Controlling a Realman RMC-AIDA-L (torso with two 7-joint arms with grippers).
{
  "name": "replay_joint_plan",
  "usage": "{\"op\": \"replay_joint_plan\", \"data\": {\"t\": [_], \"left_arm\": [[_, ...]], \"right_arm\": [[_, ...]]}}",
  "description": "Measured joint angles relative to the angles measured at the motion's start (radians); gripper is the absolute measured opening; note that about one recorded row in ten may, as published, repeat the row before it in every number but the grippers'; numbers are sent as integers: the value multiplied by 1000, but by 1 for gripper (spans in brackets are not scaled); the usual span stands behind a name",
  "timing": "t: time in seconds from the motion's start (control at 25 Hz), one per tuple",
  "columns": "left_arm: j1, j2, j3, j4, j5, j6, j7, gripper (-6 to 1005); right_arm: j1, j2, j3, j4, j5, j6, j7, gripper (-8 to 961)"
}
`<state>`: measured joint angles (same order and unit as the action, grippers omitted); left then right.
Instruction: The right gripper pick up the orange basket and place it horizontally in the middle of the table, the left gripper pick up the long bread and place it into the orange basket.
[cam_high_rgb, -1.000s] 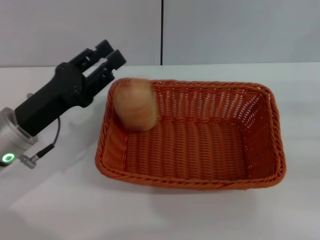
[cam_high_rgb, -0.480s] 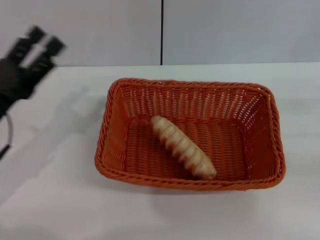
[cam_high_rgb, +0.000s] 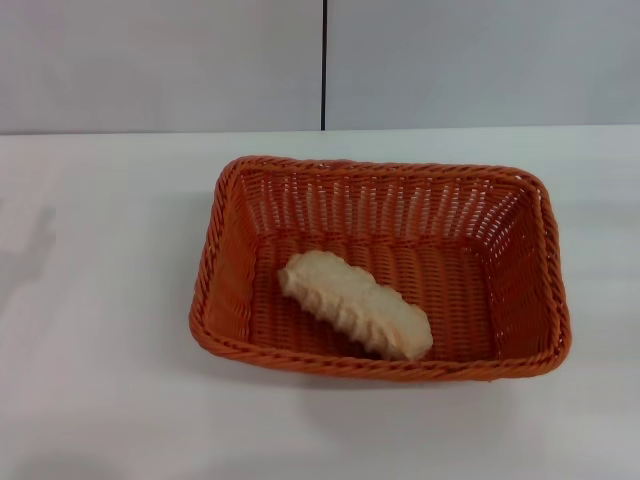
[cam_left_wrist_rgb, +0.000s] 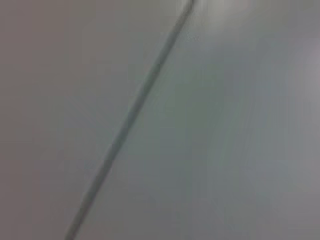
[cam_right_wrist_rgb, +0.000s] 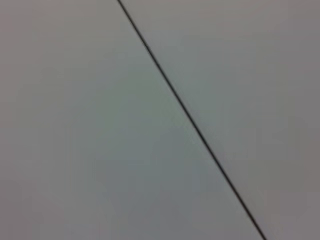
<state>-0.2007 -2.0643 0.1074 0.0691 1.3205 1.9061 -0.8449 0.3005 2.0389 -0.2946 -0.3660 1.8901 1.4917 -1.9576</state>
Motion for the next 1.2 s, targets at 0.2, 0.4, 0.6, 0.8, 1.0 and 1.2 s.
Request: {"op": "replay_joint_plan", "data": {"t": [0.2,0.4,0.6,0.8,1.0,1.2], "left_arm": [[29,-1,-5,-39,-72,10,31,742],[38,1,-17,-40,-73,13,31,646],[39,0,-53,-43,-76,11,30,552],[36,-1,-94,-46,-76,5,25,411],[30,1,-108,-46,-77,0,27,234],[17,1,-141,-46,-77,-22,28,68]], "right_arm": [[-1,0,30,2,1,1,2,587],[8,0,48,4,1,1,4,587],[15,0,57,4,1,-7,4,587],[16,0,78,4,1,-12,0,587],[20,0,101,4,1,-30,-2,587],[35,-1,125,4,1,-55,-3,587]]}}
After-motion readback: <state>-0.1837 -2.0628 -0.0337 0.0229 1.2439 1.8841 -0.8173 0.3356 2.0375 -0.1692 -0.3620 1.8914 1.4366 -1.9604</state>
